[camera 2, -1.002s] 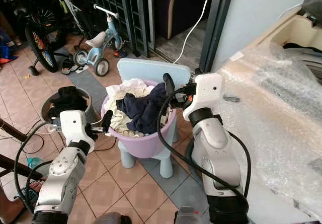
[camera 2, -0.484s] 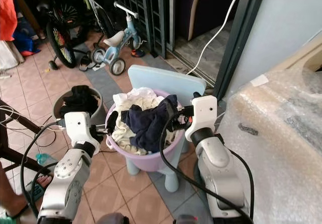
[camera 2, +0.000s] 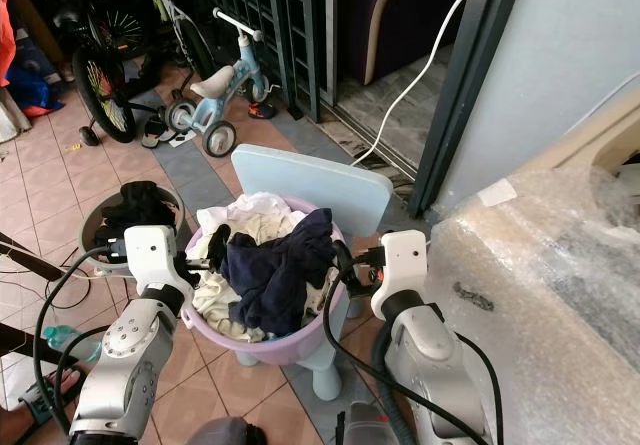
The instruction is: Clothes washing
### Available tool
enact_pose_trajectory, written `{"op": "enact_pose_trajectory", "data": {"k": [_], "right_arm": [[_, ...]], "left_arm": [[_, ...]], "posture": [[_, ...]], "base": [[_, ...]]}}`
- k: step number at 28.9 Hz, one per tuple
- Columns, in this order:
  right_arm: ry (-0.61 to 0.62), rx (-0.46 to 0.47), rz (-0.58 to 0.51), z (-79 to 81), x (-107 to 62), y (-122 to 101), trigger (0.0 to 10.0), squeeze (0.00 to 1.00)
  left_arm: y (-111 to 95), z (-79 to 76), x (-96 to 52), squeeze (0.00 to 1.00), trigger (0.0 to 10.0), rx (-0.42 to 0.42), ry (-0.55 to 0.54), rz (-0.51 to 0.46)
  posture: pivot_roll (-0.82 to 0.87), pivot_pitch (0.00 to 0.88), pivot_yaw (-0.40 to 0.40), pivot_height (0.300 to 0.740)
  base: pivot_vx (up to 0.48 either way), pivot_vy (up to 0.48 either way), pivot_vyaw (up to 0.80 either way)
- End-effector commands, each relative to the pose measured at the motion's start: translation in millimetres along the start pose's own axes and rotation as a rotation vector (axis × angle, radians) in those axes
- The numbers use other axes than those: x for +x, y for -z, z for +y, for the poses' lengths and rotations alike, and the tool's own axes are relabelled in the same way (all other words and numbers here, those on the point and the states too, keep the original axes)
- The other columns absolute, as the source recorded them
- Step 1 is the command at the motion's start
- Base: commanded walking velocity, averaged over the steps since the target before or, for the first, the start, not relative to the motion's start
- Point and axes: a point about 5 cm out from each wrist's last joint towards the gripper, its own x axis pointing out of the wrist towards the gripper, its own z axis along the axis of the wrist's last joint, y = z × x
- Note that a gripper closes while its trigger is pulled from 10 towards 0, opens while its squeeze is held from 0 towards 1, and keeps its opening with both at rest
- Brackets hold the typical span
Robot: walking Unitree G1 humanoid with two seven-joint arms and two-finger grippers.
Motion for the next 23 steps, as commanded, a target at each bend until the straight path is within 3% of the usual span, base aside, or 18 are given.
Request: {"op": "enact_pose_trajectory", "data": {"k": [1,4,11,20,23], "right_arm": [[-0.047,0.011,0.021,10.7,0.8,7.1,10.0,0.00],[-0.110,0.017,0.111,20.6,2.2,23.4,10.0,0.00],[-0.102,0.021,0.118,20.4,8.1,22.9,10.0,0.00],[-0.132,0.019,0.209,17.6,7.1,32.4,10.0,0.00],[-0.157,0.013,0.211,21.7,10.4,30.5,10.0,0.00]], "left_arm": [[6.0,13.5,-5.5,0.00,10.0,0.022,-0.064,0.039],[13.5,24.3,-16.4,0.00,10.0,0.025,-0.091,0.080],[14.7,27.4,-20.2,0.00,10.0,0.031,-0.102,0.098],[14.3,23.2,-17.7,0.00,10.0,0.032,-0.069,0.110],[14.5,22.6,-17.3,0.00,10.0,0.050,-0.065,0.114]], "posture": [[-0.09,0.114,0.050,0.740],[-0.06,0.136,0.053,0.740],[-0.05,0.143,0.057,0.740],[-0.06,0.147,0.067,0.740],[-0.06,0.145,0.062,0.740]], "base": [[0.000,0.000,0.41],[0.000,0.000,0.00],[0.000,0.000,0.00],[0.000,0.480,0.00],[0.000,0.000,0.00]]}}
